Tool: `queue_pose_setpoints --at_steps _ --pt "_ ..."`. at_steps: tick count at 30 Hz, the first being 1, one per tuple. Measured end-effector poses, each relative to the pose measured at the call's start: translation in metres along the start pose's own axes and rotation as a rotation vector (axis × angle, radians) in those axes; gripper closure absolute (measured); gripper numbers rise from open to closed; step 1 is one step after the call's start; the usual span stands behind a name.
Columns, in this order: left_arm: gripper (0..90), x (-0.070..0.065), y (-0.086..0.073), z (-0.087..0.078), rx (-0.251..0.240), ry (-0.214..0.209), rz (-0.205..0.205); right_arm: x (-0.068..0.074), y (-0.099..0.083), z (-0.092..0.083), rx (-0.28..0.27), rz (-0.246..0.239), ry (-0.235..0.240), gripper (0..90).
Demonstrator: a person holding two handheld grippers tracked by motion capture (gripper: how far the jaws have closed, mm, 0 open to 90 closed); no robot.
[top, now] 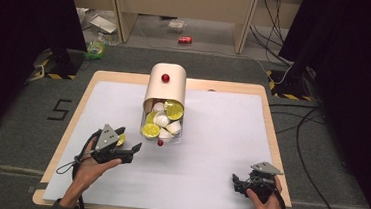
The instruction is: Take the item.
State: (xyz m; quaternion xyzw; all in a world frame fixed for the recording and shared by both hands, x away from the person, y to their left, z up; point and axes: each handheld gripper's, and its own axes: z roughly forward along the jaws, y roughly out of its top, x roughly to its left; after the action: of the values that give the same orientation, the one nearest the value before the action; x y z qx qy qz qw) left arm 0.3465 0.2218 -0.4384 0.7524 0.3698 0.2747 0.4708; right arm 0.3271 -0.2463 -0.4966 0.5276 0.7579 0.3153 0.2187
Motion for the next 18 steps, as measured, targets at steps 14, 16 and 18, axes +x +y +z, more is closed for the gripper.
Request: queue_pose_setpoints --at_steps 14,16,18 --pt "20.1 -0.0076 0.0076 0.0046 -0.008 -0.01 0.019 -0.0001 0.0 0.0 0.0 0.0 0.0 6.5" --pt "20.2 -0.0078 0.0084 0.006 -0.008 -0.008 0.016 0.0 0.0 0.0 0.0 0.0 0.0 6.5" --pt "20.3 -0.0076 0.0089 0.0074 -0.008 -0.004 0.011 0.0 0.0 0.0 0.0 0.0 0.0 6.5"
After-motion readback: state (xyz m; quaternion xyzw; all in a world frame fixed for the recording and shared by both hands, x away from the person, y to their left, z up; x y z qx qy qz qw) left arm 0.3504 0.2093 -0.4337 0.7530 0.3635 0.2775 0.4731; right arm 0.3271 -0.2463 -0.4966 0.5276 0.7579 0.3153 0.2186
